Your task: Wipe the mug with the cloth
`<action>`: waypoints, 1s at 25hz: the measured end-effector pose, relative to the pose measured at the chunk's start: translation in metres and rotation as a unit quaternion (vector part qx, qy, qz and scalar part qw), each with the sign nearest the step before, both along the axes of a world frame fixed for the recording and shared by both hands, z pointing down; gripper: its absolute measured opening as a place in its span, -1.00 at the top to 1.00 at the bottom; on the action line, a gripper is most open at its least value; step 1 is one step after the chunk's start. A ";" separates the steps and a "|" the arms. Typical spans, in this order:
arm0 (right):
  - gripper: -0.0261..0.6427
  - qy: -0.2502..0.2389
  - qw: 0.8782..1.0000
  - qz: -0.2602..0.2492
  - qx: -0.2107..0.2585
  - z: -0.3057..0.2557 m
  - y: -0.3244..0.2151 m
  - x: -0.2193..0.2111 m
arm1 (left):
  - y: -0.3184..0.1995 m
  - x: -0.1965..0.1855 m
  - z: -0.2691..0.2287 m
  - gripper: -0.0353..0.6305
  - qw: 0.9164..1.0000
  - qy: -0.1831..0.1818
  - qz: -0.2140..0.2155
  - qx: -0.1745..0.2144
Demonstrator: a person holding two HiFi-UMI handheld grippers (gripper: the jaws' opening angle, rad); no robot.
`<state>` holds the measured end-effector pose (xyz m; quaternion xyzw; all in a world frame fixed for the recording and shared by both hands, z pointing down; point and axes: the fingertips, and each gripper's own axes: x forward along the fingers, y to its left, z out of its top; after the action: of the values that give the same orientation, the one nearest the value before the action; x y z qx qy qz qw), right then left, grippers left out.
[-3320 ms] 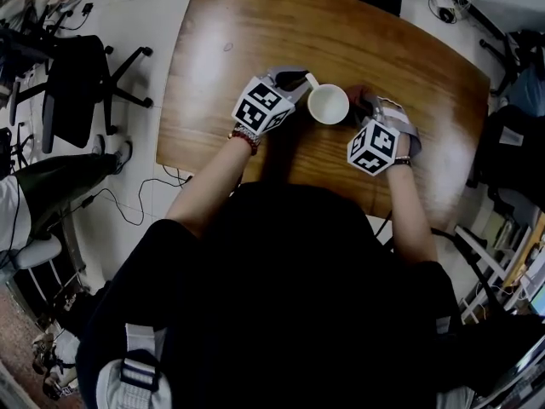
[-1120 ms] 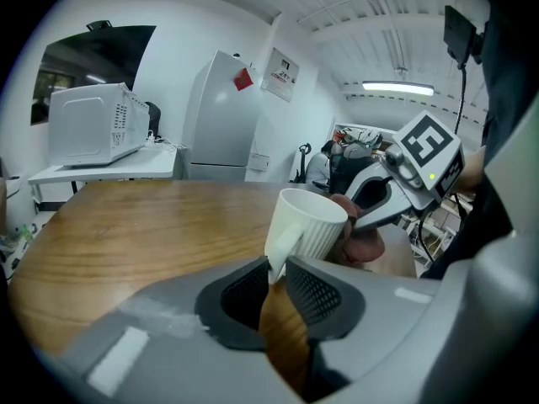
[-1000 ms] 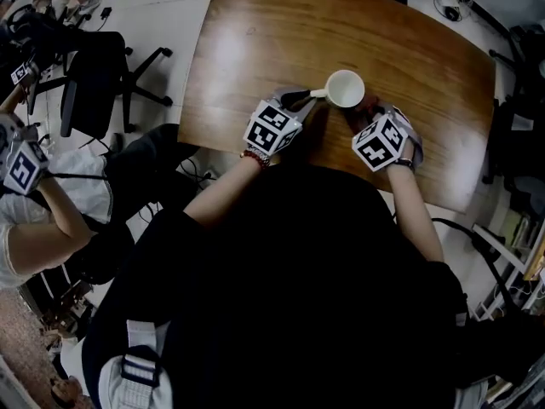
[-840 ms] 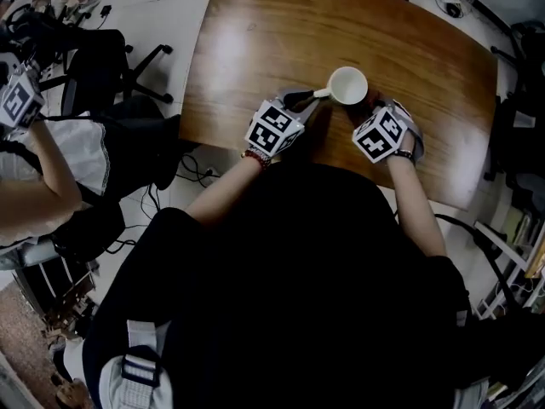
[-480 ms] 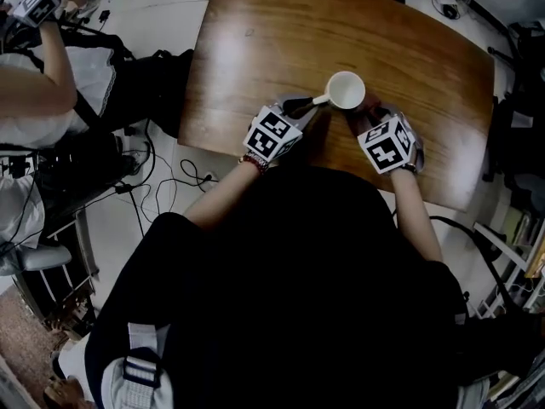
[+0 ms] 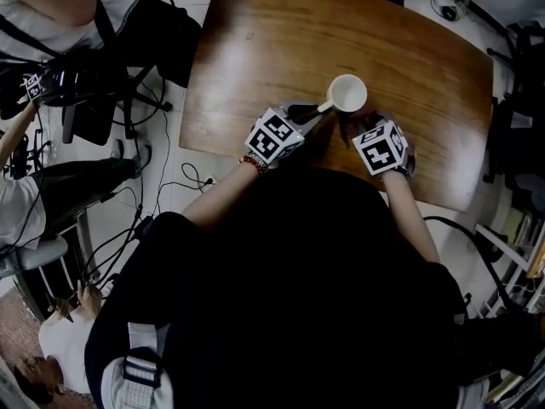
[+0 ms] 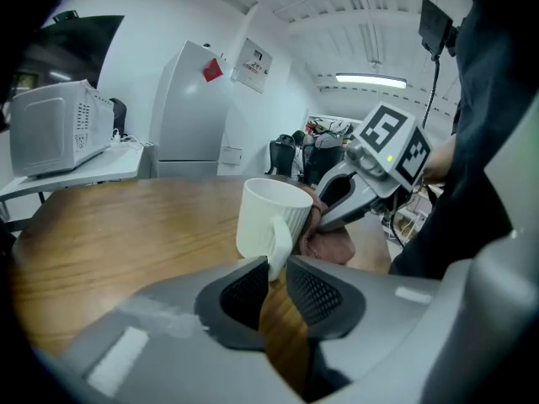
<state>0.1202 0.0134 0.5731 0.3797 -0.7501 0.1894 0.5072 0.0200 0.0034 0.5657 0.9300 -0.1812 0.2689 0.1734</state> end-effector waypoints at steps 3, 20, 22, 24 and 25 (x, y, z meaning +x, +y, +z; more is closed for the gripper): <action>0.73 0.016 1.000 -0.014 -0.008 0.020 -0.003 0.002 | 0.003 0.005 0.001 0.67 1.000 -0.003 0.010 -0.001; 0.73 -0.115 0.989 0.075 -0.063 0.013 -0.006 0.023 | -0.004 0.058 0.013 0.68 0.998 0.009 0.059 -0.016; 0.73 -0.110 0.989 0.061 -0.080 0.025 -0.005 0.020 | -0.004 0.059 0.006 0.70 0.998 0.008 0.052 -0.017; 0.73 -0.102 0.990 0.053 -0.086 0.036 -0.006 0.017 | 0.002 0.058 0.009 0.71 0.998 0.007 0.056 -0.030; 0.73 -0.100 0.990 0.049 -0.086 0.038 -0.006 0.014 | 0.004 0.057 0.011 0.72 0.998 0.008 0.059 -0.033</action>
<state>0.1342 0.0072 0.6113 0.3499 -0.7585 0.3154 0.4503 0.0768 0.0074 0.5766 0.9349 -0.1161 0.2769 0.1892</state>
